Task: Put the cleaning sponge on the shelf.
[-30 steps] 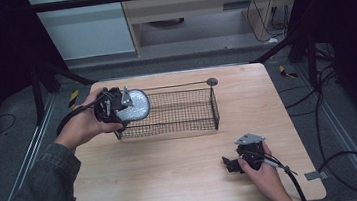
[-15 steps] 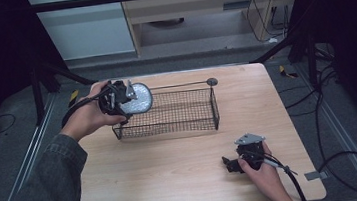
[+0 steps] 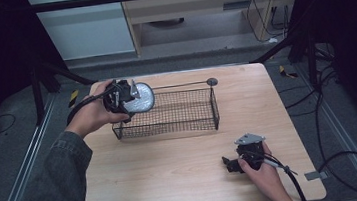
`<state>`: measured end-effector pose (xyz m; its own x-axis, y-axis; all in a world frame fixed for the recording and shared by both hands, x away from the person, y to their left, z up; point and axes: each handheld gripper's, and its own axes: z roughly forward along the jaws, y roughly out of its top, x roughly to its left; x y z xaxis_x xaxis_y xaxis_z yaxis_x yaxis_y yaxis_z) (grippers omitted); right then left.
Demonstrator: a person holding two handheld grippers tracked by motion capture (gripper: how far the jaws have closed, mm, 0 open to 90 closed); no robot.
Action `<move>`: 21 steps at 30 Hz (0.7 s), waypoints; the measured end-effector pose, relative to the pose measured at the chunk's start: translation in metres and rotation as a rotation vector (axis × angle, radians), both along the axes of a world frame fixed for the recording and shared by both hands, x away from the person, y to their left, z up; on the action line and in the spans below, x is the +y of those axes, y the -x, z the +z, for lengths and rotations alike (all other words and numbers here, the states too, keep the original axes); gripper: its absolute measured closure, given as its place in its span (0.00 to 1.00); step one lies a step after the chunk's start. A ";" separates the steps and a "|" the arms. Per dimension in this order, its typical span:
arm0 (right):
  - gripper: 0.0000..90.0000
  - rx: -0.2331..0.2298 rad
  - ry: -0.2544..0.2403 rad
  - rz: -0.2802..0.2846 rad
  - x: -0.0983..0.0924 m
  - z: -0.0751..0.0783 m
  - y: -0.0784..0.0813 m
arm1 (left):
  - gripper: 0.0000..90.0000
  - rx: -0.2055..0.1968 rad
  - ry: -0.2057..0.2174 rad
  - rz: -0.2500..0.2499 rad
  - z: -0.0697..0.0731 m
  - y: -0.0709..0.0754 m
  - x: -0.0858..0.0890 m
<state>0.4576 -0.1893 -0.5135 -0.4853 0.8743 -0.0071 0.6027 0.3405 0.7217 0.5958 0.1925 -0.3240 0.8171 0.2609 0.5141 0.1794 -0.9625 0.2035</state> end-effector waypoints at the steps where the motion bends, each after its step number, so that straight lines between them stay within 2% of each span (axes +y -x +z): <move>1: 0.00 0.000 0.000 0.000 0.000 0.000 0.000 | 0.16 -0.001 0.002 0.002 0.000 -0.001 0.000; 7: 0.00 0.000 0.000 -0.001 0.000 0.000 0.000 | 0.16 -0.007 0.018 0.004 -0.002 -0.008 0.002; 21: 0.00 0.001 0.000 -0.001 0.000 0.000 0.000 | 0.17 0.031 0.020 -0.010 -0.019 -0.024 -0.003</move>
